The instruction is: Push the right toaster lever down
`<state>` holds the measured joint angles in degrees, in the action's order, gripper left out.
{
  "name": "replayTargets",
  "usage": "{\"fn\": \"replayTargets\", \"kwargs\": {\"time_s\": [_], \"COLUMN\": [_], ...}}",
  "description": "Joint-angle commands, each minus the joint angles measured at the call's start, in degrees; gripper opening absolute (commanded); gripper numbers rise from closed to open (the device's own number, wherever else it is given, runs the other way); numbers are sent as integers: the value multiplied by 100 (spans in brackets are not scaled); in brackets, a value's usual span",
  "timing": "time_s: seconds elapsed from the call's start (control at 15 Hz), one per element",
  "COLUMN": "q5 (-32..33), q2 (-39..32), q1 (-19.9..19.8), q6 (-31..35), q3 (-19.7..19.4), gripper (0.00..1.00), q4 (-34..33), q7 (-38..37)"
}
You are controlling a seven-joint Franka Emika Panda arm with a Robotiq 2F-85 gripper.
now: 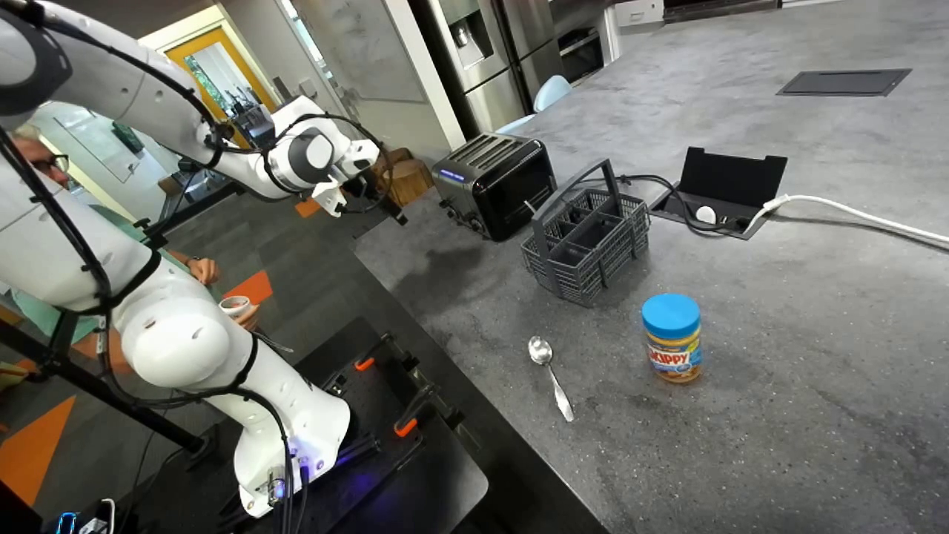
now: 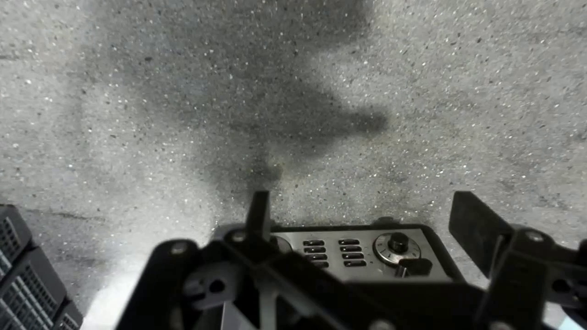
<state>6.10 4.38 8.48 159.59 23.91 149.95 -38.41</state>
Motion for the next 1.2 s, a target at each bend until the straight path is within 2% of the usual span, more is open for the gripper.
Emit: {"fn": "replayTargets", "kwargs": {"time_s": [0.0, 0.07, 0.13, 0.27, 0.47, 0.6, 0.73, 0.8, 0.87, 1.13], "q5": [1277, 1523, 1120, 1383, 1385, 1884, 2813, 3286, 3746, 4962], "q2": [-785, -909, -569, -828, -917, -957, -984, -1016, -1069, -1433], "q1": [-325, -310, -266, -288, -286, -267, -207, -185, -173, -123], "q6": [76, -15, 35, 35, 35, 161, 104, 123, 100, -13], "q3": [-30, -83, -39, -96, -98, -213, -392, -474, -542, -661], "gripper": [100, 100, 100, 100, 100, 100, 100, 75, 74, 42], "q4": [-586, -720, -380, -584, -665, -721, -839, -904, -998, -1378], "q7": [-1086, -1328, -909, -1149, -1149, -1323, -1828, -2208, -2554, -3636]}}
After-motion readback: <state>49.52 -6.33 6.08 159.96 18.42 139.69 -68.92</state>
